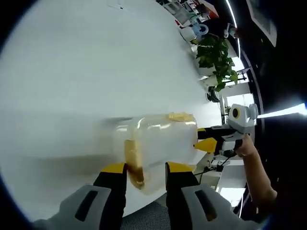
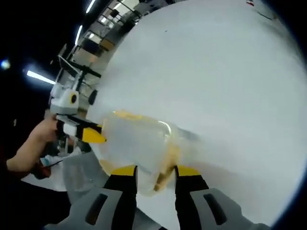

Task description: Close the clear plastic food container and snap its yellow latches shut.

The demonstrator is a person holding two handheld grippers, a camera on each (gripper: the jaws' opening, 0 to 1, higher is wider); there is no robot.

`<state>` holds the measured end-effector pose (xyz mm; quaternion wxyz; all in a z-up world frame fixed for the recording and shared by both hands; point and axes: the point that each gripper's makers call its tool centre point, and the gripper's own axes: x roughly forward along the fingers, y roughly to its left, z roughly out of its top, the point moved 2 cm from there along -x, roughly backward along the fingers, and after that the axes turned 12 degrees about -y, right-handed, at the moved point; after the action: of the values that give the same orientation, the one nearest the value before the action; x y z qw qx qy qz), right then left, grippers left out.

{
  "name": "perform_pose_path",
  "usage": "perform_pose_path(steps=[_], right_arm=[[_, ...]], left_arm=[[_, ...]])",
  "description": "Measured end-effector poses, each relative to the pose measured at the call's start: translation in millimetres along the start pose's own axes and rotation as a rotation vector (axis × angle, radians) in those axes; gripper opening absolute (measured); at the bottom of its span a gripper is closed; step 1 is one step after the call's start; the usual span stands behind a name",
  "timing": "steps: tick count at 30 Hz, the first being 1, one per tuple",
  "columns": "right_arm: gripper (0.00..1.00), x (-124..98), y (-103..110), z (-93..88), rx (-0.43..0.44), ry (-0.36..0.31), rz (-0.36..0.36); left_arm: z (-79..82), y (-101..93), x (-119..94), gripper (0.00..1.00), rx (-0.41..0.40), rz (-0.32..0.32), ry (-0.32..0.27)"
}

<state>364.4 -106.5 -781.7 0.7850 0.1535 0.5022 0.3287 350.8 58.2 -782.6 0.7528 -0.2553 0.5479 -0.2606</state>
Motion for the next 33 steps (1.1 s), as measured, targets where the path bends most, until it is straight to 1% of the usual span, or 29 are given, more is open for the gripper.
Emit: perform_pose_path(steps=[2, 3, 5, 6, 8, 11, 14, 15, 16, 17, 20, 21, 22, 23, 25, 26, 29, 33], right_arm=[[0.27, -1.2, 1.5, 3.0, -0.068, -0.016, 0.013], [0.25, -3.3, 2.2, 3.1, -0.085, -0.009, 0.012], [0.22, -5.4, 2.9, 3.1, -0.1, 0.003, 0.007], [0.22, -5.9, 2.5, 3.0, -0.117, 0.008, 0.006], [0.23, -7.4, 0.2, 3.1, -0.169, 0.025, -0.005], [0.24, -9.5, -0.8, 10.3, -0.222, 0.002, -0.006], [0.25, -11.9, 0.2, 14.4, -0.214, -0.006, -0.002], [0.25, -11.9, 0.0, 15.2, -0.22, -0.007, -0.003], [0.25, -12.3, -0.3, 18.6, -0.26, -0.018, -0.005], [0.25, -12.6, 0.7, 20.6, -0.274, -0.026, -0.007], [0.25, -11.3, 5.7, 23.6, -0.275, -0.031, 0.005], [0.25, -10.3, 8.0, 24.4, -0.279, -0.031, 0.006], [0.25, -9.6, 8.9, 24.7, -0.285, -0.03, 0.006], [0.25, -7.0, 11.9, 20.9, -0.293, -0.03, 0.005], [0.25, -4.7, 14.4, 18.4, -0.301, -0.027, 0.006], [0.25, -4.2, 15.2, 17.8, -0.304, -0.025, 0.007], [0.24, -3.4, 17.5, 19.4, -0.315, -0.026, 0.012], [0.24, -3.9, 21.7, 22.4, -0.325, -0.025, 0.025]], left_arm=[[-3.0, -2.3, -1.6, 0.31, 0.038, -0.006, 0.0], [-4.9, -5.0, -3.0, 0.32, 0.046, -0.004, -0.001], [-2.2, -6.2, -3.4, 0.37, 0.052, -0.01, -0.012], [-0.6, -6.2, -4.0, 0.39, 0.058, -0.009, -0.015], [1.1, -2.6, -3.2, 0.39, 0.101, -0.01, -0.012], [1.2, -0.7, -3.6, 0.4, 0.093, -0.011, -0.009], [2.4, 1.6, -5.5, 0.42, 0.109, -0.004, -0.014], [2.8, 2.5, -6.1, 0.43, 0.113, -0.001, -0.012], [3.5, 3.9, -6.2, 0.43, 0.118, 0.0, -0.012], [3.7, 4.3, -6.5, 0.44, 0.116, -0.002, -0.009], [0.7, 3.8, -7.5, 0.46, 0.113, -0.008, 0.012], [2.1, 7.8, -7.9, 0.46, 0.138, 0.008, 0.009], [3.3, 10.9, -8.1, 0.48, 0.155, 0.021, 0.006], [4.3, 14.4, -8.3, 0.5, 0.168, 0.037, 0.003], [0.5, 18.2, -8.2, 0.57, 0.167, 0.043, 0.007], [-0.7, 18.0, -8.7, 0.58, 0.168, 0.042, 0.009], [5.6, 17.0, -11.8, 0.55, 0.185, 0.044, -0.022], [10.6, 12.3, -13.2, 0.55, 0.189, 0.039, -0.032]])
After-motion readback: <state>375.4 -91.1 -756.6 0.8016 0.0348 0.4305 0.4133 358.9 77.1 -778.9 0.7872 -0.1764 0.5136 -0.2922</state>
